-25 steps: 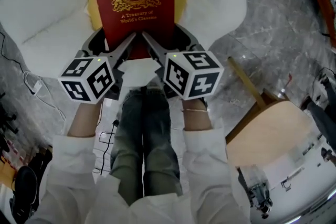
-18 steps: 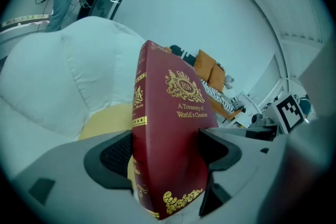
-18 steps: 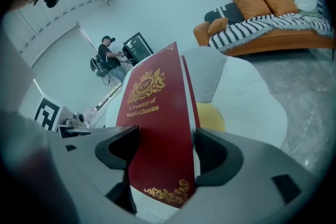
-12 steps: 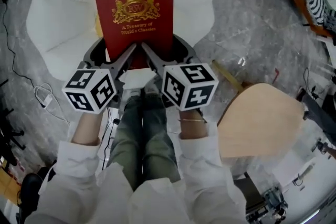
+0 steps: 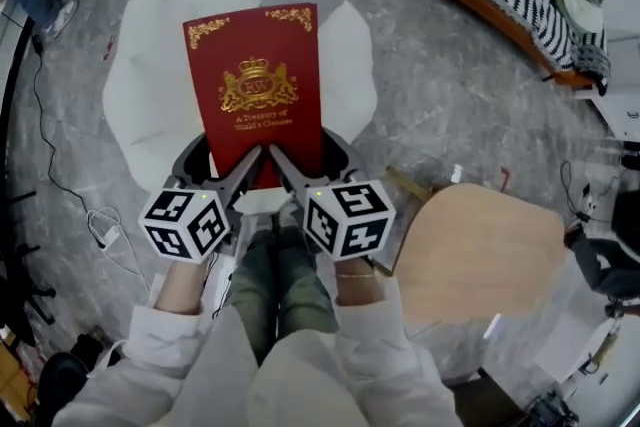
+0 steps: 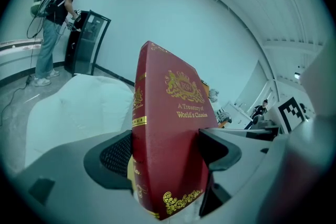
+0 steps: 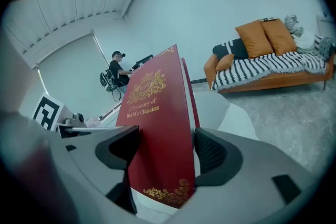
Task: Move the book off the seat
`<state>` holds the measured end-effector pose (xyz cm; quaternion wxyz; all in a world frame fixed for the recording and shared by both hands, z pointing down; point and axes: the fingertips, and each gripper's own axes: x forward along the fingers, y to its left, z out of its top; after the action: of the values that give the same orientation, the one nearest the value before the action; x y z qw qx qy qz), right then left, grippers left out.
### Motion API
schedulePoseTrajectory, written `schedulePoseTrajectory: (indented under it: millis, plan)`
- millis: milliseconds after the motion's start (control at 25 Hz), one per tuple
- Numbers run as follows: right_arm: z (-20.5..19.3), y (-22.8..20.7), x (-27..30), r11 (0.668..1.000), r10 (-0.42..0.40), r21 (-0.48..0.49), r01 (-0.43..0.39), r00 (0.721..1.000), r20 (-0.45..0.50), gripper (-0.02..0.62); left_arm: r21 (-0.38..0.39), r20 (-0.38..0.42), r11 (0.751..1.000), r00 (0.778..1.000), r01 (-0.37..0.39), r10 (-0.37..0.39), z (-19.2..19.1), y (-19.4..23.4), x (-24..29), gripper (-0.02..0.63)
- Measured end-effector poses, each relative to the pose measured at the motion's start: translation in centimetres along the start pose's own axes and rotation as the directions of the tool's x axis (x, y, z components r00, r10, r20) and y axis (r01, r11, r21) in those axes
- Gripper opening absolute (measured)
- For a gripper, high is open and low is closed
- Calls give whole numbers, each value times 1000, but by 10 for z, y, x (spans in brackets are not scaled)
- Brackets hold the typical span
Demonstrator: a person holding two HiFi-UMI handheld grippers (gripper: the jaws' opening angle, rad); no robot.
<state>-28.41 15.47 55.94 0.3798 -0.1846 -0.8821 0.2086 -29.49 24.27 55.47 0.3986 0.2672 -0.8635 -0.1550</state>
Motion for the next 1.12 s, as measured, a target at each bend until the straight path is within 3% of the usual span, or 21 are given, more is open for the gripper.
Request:
schedulePoseTrajectory:
  millis: [360,800,1120]
  plan:
    - [48,51,-52,999,0,-49,2,998,57,337,11,45,1000,999,27,-27,49,-35,-59,382]
    - [92,93,-119,994,-6,-109,24,987,159,334,148,111,986,989,76,-93,98,-89,-116,382]
    - [109,114,-154,984,10,-175,21,985,175,331,183,123,980,988,72,-96,112,-117,-147,382]
